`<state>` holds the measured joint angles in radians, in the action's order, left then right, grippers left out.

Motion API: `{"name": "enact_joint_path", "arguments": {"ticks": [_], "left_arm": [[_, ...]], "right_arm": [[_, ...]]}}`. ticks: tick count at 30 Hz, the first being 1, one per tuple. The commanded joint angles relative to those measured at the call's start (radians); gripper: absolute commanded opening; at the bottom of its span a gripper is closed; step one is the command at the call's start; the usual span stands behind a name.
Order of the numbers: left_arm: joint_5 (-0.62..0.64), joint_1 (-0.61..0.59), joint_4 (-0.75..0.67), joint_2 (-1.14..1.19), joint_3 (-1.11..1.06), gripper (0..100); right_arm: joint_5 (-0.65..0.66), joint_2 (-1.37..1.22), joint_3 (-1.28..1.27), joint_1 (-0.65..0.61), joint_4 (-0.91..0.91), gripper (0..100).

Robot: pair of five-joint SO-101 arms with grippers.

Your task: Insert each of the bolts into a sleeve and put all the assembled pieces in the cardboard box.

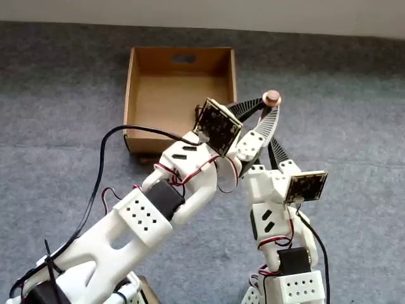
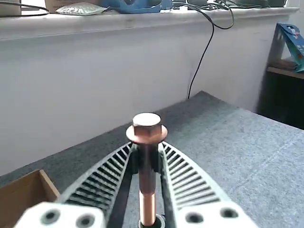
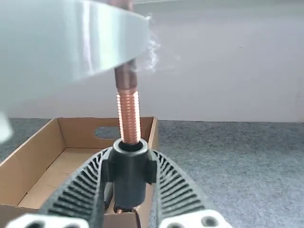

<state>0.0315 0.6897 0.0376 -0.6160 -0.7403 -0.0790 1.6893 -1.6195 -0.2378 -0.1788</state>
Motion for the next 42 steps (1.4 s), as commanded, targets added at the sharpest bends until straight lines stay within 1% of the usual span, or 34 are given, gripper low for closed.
{"name": "enact_joint_path", "arguments": {"ticks": [1, 4, 10, 13, 15, 23, 27, 36, 40, 42], "left_arm": [[-0.005, -0.008, 0.0, -0.015, 0.061, 1], [-0.003, -0.005, 0.003, -0.015, 0.059, 1], [-0.002, -0.007, 0.101, -0.015, 0.101, 1], [0.041, -0.01, 0.138, -0.015, 0.114, 1], [0.058, -0.012, 0.143, -0.015, 0.114, 1], [0.06, -0.013, 0.144, -0.007, 0.107, 1], [0.061, -0.038, 0.144, -0.005, 0.107, 1], [0.061, -0.048, 0.147, -0.004, 0.107, 1], [0.061, -0.044, 0.21, -0.004, 0.114, 1], [0.061, -0.047, 0.213, -0.004, 0.11, 1]], "right_arm": [[0.011, 0.01, 0.018, 0.001, 0.025, 0.5], [0.011, 0.01, 0.018, 0.001, 0.025, 0.5], [0.011, 0.01, 0.018, 0.001, 0.025, 0.5], [0.011, 0.01, 0.018, 0.001, 0.025, 0.5], [0.011, 0.01, 0.018, 0.001, 0.025, 0.5], [0.012, 0.01, 0.018, 0.001, 0.025, 0.6], [0.068, 0.016, 0.018, 0.001, 0.025, 0.6], [0.071, 0.016, 0.018, 0.001, 0.025, 0.6], [0.072, 0.016, 0.019, 0.001, 0.025, 0.6], [0.072, 0.016, 0.019, 0.001, 0.025, 0.6]]}}
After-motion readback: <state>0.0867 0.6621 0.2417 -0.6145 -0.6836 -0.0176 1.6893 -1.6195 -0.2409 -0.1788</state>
